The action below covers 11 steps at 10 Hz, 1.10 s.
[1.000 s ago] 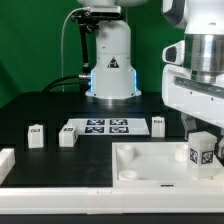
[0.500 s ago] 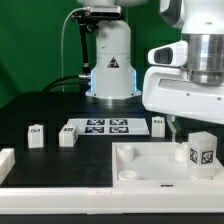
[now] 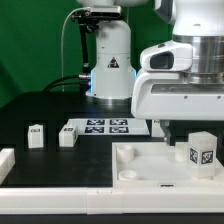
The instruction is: Assemble one leg
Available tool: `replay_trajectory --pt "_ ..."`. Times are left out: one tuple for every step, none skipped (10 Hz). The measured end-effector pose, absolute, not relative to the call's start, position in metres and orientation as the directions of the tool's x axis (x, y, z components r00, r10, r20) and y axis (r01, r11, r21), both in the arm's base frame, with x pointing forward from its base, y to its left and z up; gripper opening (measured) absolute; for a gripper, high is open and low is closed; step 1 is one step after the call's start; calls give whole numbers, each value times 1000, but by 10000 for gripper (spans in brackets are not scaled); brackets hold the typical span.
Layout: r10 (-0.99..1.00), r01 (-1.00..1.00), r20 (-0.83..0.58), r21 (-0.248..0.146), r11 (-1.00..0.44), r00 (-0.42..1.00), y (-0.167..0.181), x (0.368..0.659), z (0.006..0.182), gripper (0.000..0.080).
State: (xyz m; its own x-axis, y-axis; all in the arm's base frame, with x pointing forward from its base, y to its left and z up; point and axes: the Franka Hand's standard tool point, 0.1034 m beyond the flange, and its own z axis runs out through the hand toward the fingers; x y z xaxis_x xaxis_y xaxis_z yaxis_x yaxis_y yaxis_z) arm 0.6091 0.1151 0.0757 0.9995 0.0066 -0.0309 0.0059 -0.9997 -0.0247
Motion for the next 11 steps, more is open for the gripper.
replay_trajectory --pt "45 45 -32 -29 -999 998 116 609 76 649" --pt "142 142 -30 -27 -990 989 116 609 76 649" --pt "212 212 -24 -23 -977 977 119 609 77 649" --pt "244 244 -16 -19 -970 970 122 610 77 649" --pt "236 236 -17 -18 -972 972 121 610 77 649" --pt "236 236 -17 -17 -972 972 120 610 77 649" --pt "236 236 -17 -17 -972 971 120 610 76 649" --pt "236 236 -17 -17 -972 972 120 610 76 561" --pt "236 235 -17 -17 -972 972 120 610 76 360" --pt "235 235 -17 -17 -972 972 119 610 76 360" --pt "234 234 -17 -17 -972 972 119 610 76 291"
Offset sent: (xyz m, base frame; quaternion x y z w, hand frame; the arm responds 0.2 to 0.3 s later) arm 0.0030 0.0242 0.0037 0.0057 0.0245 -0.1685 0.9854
